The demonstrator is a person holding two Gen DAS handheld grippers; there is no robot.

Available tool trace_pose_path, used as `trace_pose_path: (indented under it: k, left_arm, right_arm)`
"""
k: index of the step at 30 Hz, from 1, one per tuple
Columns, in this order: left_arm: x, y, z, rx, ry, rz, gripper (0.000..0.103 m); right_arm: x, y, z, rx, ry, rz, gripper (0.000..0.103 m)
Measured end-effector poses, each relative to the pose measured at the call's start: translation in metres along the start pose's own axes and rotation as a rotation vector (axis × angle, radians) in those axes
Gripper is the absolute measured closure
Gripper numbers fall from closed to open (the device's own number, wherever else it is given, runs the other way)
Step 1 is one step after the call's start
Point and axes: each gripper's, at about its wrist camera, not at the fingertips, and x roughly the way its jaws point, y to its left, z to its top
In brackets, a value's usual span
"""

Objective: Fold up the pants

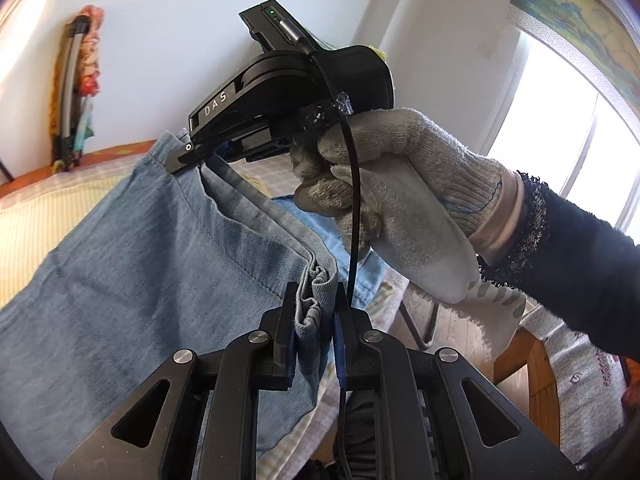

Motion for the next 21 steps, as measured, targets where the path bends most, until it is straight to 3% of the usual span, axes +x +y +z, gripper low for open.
trace_pose_path:
  k: [12,21]
  left_arm:
    - [0.067,-0.033,0.019,0.057,0.057,-0.112,0.090]
    - [0.108,-0.044,0.016,0.071,0.125,-0.123,0.090]
  right_arm:
    - [-0.046,-0.095,-0.013,0.111,-0.037,-0.098,0.096]
    - [-0.027,-0.145,-0.032,0.180,0.000,-0.091,0.096]
